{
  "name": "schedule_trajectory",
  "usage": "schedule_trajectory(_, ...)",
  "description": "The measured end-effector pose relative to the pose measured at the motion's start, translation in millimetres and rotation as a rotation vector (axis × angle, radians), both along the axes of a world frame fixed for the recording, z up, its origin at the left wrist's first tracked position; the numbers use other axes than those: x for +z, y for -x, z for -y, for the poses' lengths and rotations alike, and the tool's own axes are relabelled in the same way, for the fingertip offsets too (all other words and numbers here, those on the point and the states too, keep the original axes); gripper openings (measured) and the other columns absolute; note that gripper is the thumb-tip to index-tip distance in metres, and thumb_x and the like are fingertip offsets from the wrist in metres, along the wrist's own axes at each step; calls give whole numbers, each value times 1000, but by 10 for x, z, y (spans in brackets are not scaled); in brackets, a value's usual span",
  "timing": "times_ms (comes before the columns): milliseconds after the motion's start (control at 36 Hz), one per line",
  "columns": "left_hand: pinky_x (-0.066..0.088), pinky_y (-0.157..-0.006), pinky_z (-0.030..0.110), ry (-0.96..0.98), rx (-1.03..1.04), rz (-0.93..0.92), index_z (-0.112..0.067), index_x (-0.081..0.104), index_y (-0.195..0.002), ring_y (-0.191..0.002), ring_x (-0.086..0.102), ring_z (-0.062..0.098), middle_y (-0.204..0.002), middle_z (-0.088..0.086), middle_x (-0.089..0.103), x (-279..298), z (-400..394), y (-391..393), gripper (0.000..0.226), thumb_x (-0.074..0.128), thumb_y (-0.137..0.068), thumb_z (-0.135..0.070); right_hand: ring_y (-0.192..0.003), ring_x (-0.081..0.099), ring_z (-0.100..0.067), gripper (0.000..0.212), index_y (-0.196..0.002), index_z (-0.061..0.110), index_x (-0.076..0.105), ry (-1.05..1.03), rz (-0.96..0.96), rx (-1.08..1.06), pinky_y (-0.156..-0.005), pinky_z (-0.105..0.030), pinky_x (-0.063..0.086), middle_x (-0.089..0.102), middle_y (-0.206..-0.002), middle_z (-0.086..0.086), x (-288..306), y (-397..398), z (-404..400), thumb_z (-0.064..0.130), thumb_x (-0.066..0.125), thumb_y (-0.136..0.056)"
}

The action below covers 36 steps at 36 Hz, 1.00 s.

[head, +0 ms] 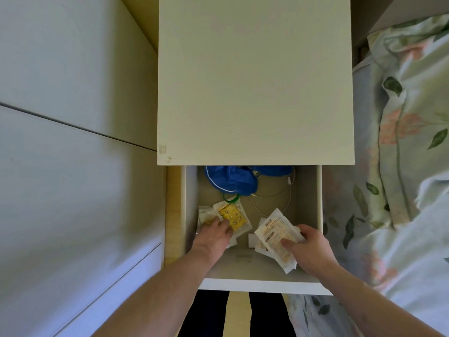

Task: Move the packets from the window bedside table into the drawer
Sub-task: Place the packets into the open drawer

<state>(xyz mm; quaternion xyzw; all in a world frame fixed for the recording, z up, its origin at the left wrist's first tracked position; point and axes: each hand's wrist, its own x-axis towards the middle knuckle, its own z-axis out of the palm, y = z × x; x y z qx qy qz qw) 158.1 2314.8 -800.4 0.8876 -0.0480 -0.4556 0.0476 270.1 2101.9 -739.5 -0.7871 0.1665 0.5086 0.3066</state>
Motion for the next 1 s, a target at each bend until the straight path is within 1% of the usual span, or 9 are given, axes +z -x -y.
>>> schedule_trajectory(83, 50, -100, 48, 1, -23, 1, -10, 46, -144, -136, 32, 35, -153, 14, 30, 9, -49, -51, 53, 61, -94, -9, -98, 59, -15, 25, -110, 28, 58, 15, 1, -11, -77, -34, 60, 60, -106, 8, -39, 10, 1, 15, 71, -93)
schedule_trajectory(194, 50, -101, 46, 3, -10, -3, -11, 36, -148, -139, 29, 36, -156, 13, 25, 21, -131, -1, 66, 65, -90, -3, -95, 61, -17, 21, -108, 27, 60, 19, 12, -58, -58, -21, 52, 63, -106, 5, -97, 26, -26, 17, 71, -92)
schedule_trajectory(361, 40, -108, 46, -121, -189, -36, -8, 45, -140, -130, 43, 33, -144, 16, 45, 5, -200, 96, 47, 56, -96, -12, -79, 63, -12, 22, -112, 25, 61, 18, -37, -145, -54, -22, 50, 65, -98, 5, -211, 62, -118, 20, 71, -93)
schedule_trajectory(500, 37, -110, 44, -164, -194, 1, -6, 45, -138, -124, 51, 34, -138, 18, 53, 37, -210, 94, 42, 54, -97, -14, -94, 66, -22, 36, -119, 26, 57, 22, -46, -186, -68, -33, 59, 65, -108, 1, -314, 128, -241, 13, 73, -90)
schedule_trajectory(583, 35, -111, 43, -172, -183, 37, -7, 48, -136, -125, 51, 33, -137, 17, 54, 56, -215, 75, 41, 56, -97, -15, -94, 66, -21, 42, -123, 27, 55, 15, -68, -200, -61, -28, 57, 64, -110, 2, -371, 156, -272, 9, 74, -89)
schedule_trajectory(694, 32, -112, 42, -182, -221, 53, -8, 50, -137, -128, 47, 31, -138, 15, 54, 110, -224, 56, 41, 57, -98, -19, -99, 66, -22, 35, -122, 25, 60, -2, -165, -229, -70, -33, 57, 67, -103, 3, -416, 209, -297, 9, 70, -92)
schedule_trajectory(778, 30, -112, 42, -149, -245, 76, -10, 57, -131, -126, 46, 30, -133, 12, 57, 206, -222, 49, 39, 63, -94, -20, -103, 66, -23, 31, -123, 22, 63, -5, -214, -251, -85, -39, 58, 69, -107, 0, -470, 287, -336, 14, 68, -94)
schedule_trajectory(861, 26, -115, 42, -61, -150, 176, -14, 64, -122, -125, 46, 28, -129, 7, 59, 344, -324, 41, 35, 68, -87, -15, -105, 67, -27, 30, -122, 17, 64, -19, -259, -319, -98, -48, 55, 71, -109, -4, -512, 390, -456, 15, 69, -93)
schedule_trajectory(1000, 33, -109, 37, 80, 5, 377, -20, 68, -118, -116, 54, 20, -120, -3, 64, 530, -692, 146, 50, 75, -70, -9, -107, 67, -32, 33, -124, 13, 64, -53, -314, -421, -98, -53, 54, 71, -109, -7, -607, 600, -809, 13, 69, -91)
